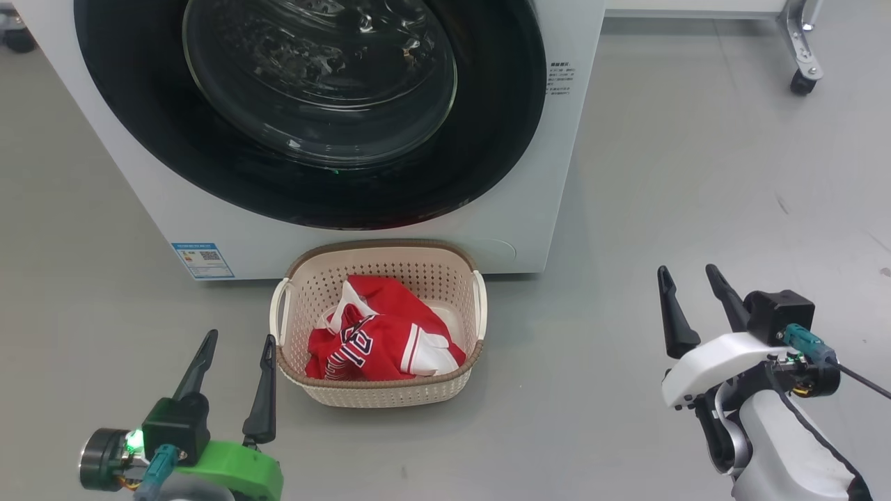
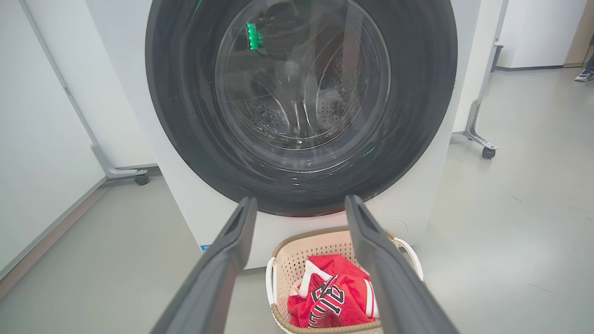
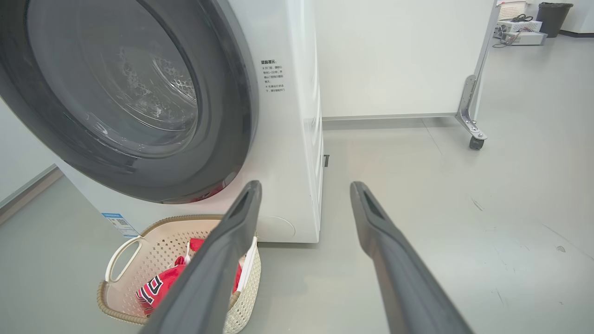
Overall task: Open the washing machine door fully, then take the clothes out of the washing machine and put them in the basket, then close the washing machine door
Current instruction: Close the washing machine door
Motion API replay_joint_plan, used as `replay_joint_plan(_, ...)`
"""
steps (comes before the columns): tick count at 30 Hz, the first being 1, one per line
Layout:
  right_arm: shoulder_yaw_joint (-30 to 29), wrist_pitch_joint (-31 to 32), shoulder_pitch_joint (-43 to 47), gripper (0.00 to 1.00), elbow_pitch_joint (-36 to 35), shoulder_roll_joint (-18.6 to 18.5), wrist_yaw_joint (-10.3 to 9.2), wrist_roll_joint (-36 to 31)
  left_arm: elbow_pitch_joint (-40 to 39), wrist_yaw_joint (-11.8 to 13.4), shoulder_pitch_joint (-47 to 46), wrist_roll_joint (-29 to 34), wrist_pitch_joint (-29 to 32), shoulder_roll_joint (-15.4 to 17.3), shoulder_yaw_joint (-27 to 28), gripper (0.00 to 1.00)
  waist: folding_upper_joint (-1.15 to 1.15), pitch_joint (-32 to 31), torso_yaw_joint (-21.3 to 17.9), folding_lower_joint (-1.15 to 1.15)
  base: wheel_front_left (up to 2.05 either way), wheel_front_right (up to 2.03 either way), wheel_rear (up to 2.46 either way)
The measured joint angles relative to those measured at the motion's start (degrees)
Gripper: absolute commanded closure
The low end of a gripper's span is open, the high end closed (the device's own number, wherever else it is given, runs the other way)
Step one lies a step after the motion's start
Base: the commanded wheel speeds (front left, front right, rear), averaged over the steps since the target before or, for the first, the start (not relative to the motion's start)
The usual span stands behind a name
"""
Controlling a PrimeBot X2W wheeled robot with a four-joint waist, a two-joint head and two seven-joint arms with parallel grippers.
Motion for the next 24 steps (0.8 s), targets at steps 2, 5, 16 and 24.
replay_joint_plan(2,0.02,0.00,1.27,0.00,-1.12,0.14,-0.56,-0.25,-0.01,0.00,0.48,-0.01,0.00,0.01,0.04,0.00,0.00,-0.47,-0.37,0.00,0.00,0.00,0.00)
replay_joint_plan(5,0.04,0.00,3.11,0.00,-2.68,0.33,-0.94,-0.53,0.01,0.00,1.27,-0.02,0.01,0.02,0.05,0.00,0.00,-1.14,-0.90,0.00,0.00,0.00,0.00)
replay_joint_plan(16,0.00,0.00,8.84,0.00,-7.88,0.22,-2.47,-1.08,-0.80,0.01,2.51,-0.07,0.26,0.05,-0.24,0.00,0.00,-2.57,-2.17,0.00,0.00,0.00,0.00)
replay_joint_plan(24,-0.09,0.00,11.55,0.00,-10.98,0.13,-3.54,-1.48,-1.23,0.01,2.89,-0.07,0.58,0.08,-0.33,0.00,0.00,-2.91,-2.57,0.00,0.00,0.00,0.00)
